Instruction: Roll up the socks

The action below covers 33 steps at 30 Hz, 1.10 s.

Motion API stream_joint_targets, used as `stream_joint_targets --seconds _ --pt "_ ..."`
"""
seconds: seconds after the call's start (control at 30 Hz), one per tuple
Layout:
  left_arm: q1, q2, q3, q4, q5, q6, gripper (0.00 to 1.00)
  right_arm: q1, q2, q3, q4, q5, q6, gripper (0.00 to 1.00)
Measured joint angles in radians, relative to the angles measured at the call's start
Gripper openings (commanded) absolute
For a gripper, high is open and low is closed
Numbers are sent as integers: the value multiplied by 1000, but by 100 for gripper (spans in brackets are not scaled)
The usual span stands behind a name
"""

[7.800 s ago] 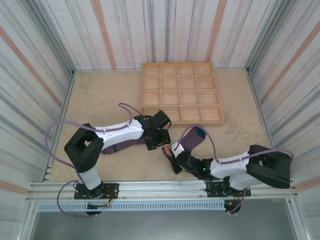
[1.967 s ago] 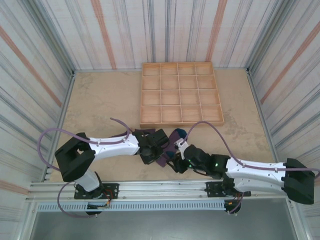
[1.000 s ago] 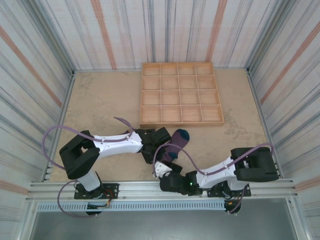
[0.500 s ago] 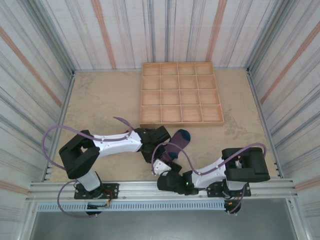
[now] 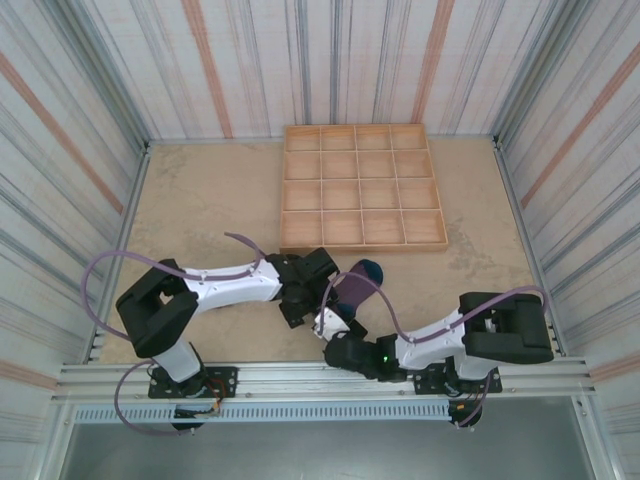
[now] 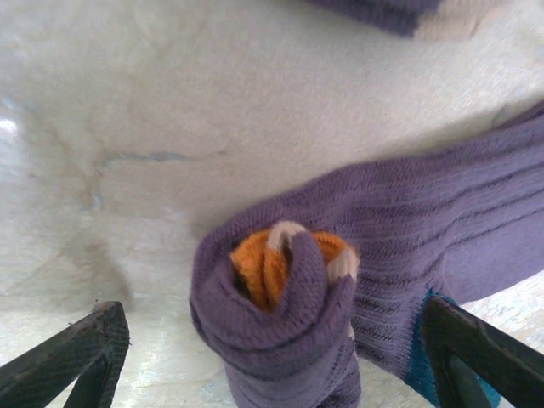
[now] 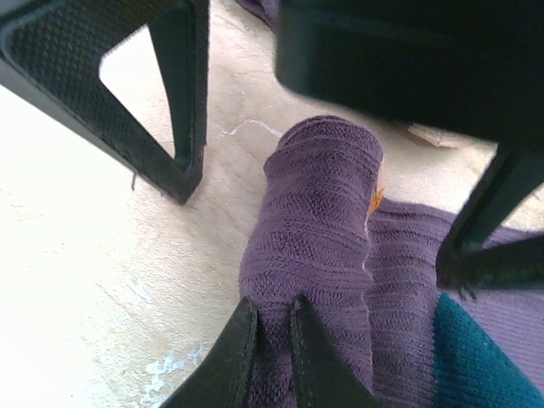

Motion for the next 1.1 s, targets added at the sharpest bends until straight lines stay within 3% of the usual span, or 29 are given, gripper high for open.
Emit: stream_joint_targets --seconds 0.37,0.73,1.1 --pt "23 -66 21 -99 -59 38 91 -209 -100 -169 251 -311 202 0" --pt "23 -120 -5 -91 -100 59 89 -453 -89 -240 415 -681 415 0" --pt "23 -133 -12 -65 -100 86 86 -639 -86 -261 429 -924 630 0"
